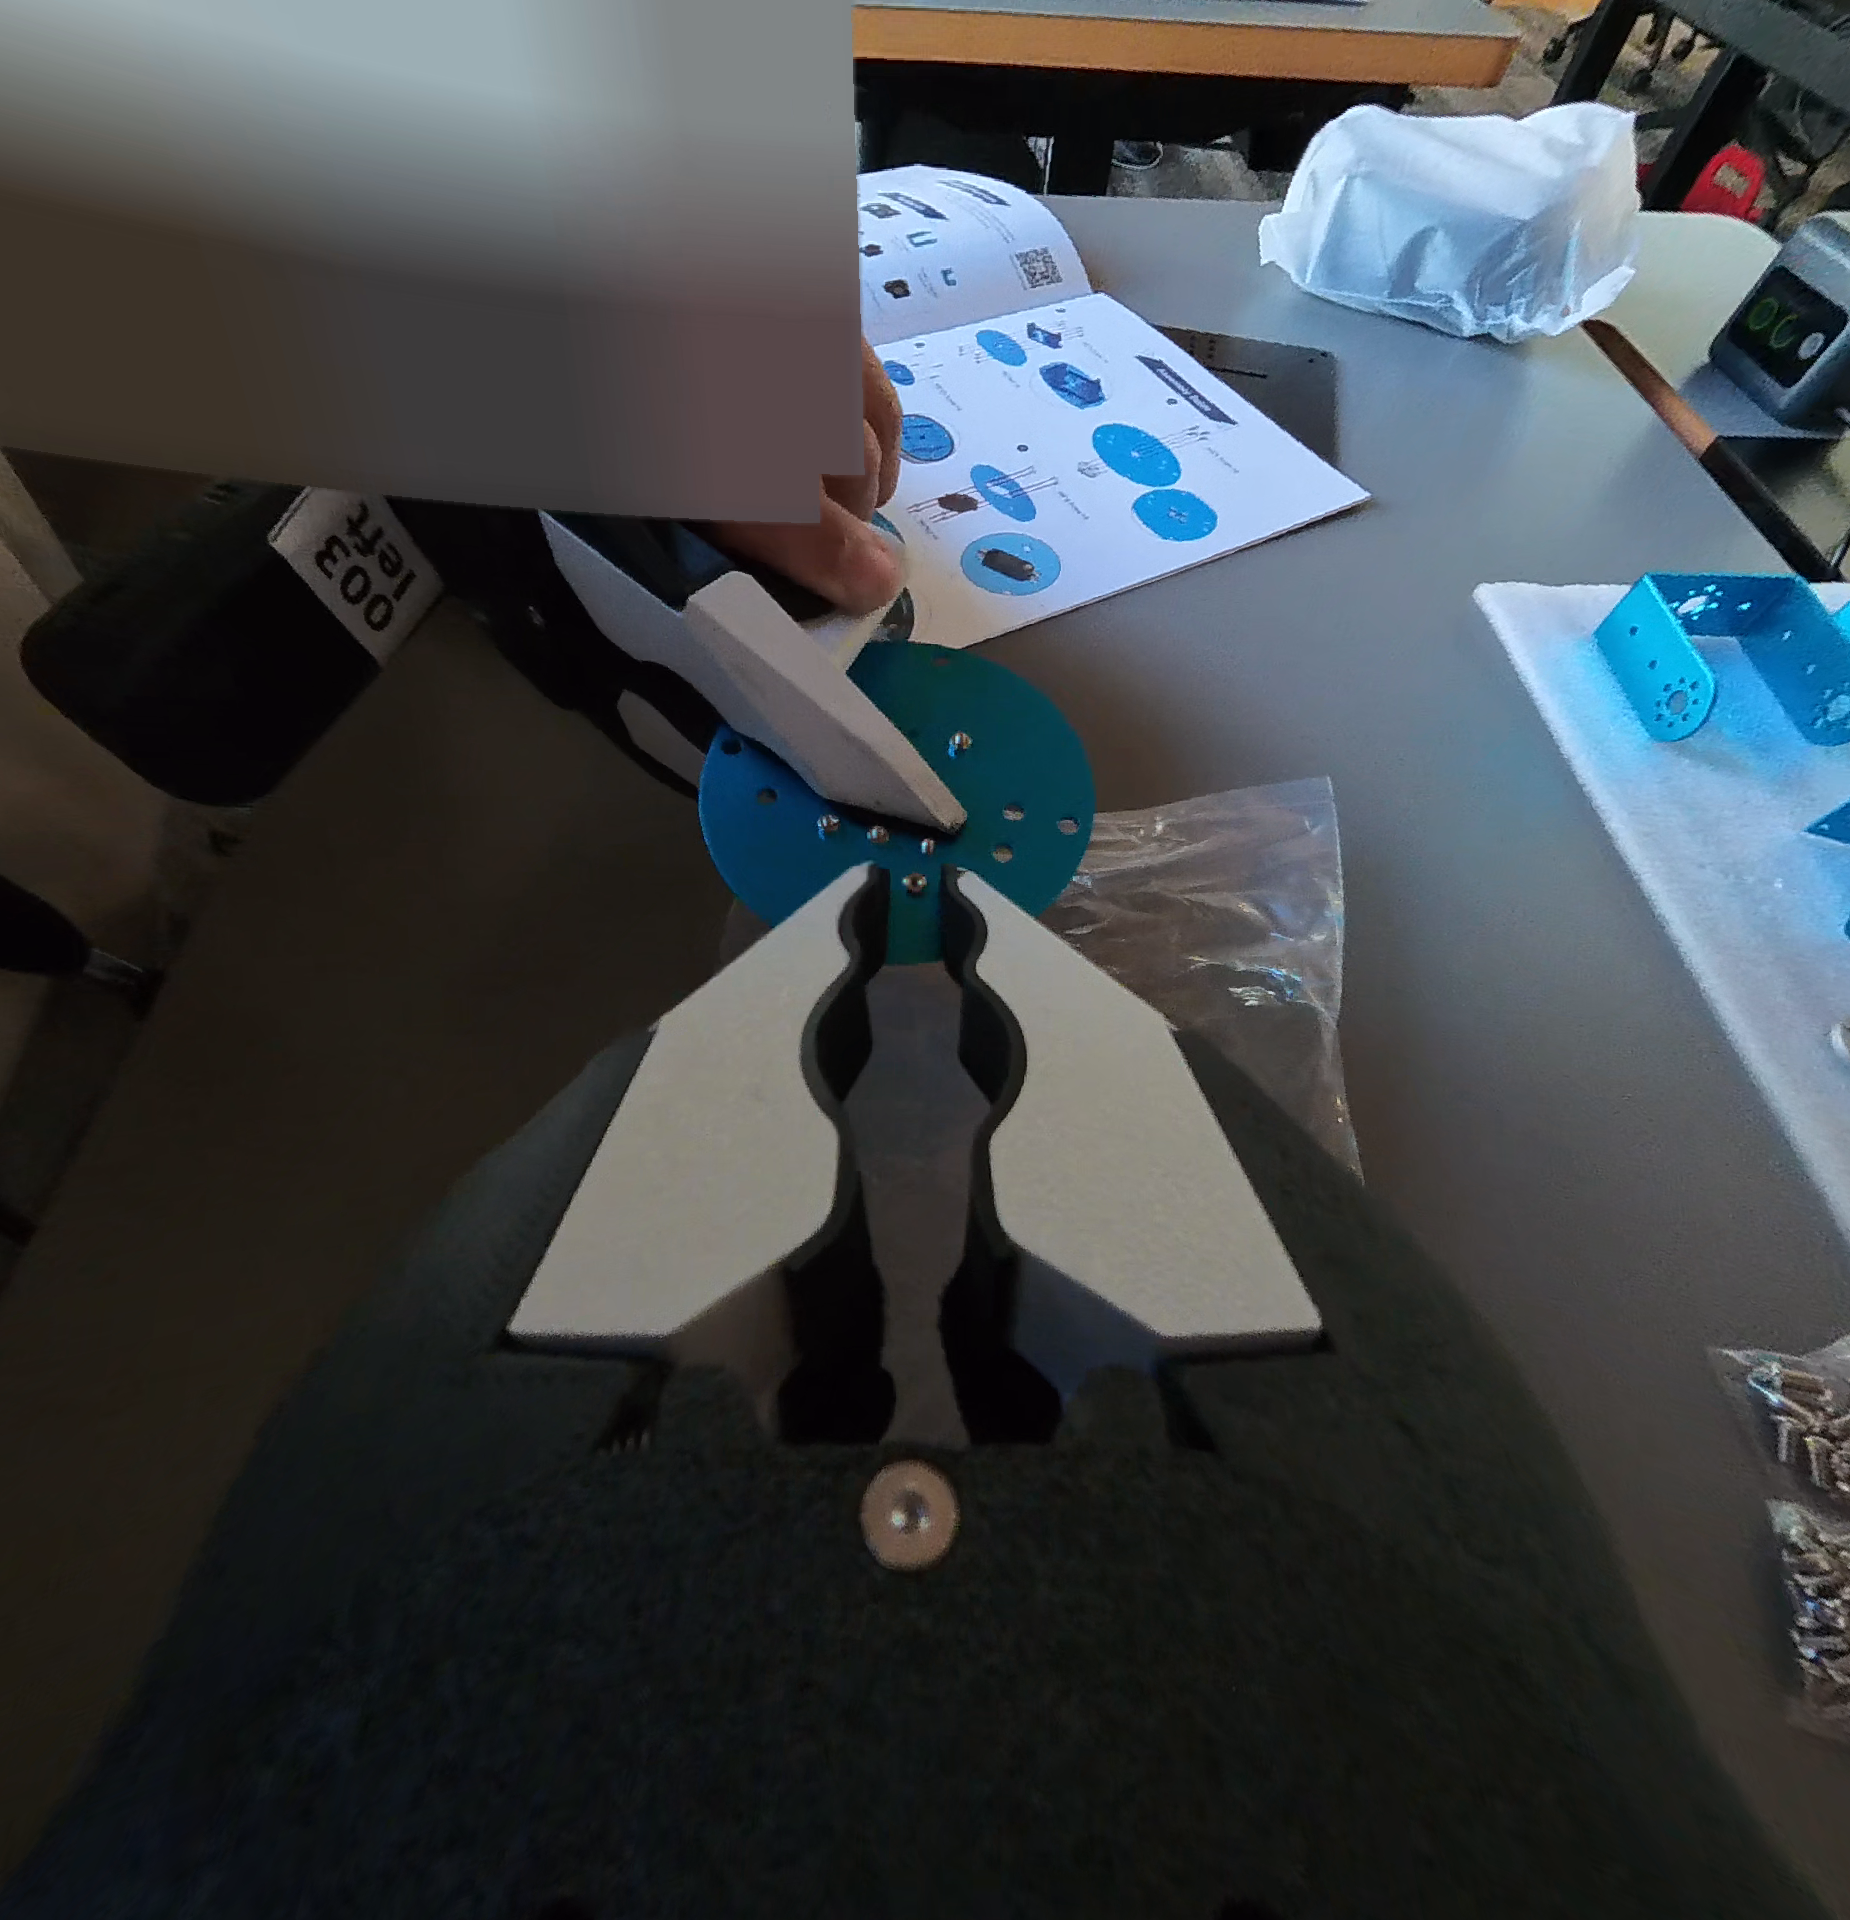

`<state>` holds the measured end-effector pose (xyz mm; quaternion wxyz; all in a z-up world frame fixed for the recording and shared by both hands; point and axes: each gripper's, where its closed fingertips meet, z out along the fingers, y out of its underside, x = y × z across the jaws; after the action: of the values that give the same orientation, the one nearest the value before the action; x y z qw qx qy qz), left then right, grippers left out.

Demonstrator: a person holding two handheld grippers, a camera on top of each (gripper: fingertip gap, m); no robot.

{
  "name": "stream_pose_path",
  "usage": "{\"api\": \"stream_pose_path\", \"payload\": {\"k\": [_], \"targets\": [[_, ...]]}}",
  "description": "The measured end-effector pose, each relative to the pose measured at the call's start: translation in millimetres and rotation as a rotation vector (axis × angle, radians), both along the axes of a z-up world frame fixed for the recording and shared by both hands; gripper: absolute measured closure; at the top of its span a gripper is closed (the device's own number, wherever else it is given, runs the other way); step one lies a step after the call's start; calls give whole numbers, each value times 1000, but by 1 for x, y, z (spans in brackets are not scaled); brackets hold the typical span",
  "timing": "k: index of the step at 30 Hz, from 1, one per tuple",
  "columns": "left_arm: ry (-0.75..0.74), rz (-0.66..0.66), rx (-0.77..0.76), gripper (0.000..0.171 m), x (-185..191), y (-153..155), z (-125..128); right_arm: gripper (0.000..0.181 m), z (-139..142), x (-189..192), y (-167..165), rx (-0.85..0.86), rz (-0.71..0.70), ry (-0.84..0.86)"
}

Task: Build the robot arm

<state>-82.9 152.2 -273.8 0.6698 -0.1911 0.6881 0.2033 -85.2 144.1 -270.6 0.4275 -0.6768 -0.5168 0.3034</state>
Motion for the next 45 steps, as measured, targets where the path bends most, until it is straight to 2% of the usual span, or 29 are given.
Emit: {"api": "stream_pose_path", "payload": {"k": [4, 10, 36, 45], "targets": [[-2, -5, 3, 170, 0, -2, 0, 176, 0, 0, -1, 34, 3, -17], [16, -2, 7, 170, 1, -1, -4, 179, -3, -1, 1, 189, -30, -103], [30, -8, 8, 170, 1, -3, -6, 179, -3, -6, 3, 142, -49, -67], [25, 30, 25, 170, 1, 3, -5, 179, -2, -6, 8, 44, -100, -35]]}}
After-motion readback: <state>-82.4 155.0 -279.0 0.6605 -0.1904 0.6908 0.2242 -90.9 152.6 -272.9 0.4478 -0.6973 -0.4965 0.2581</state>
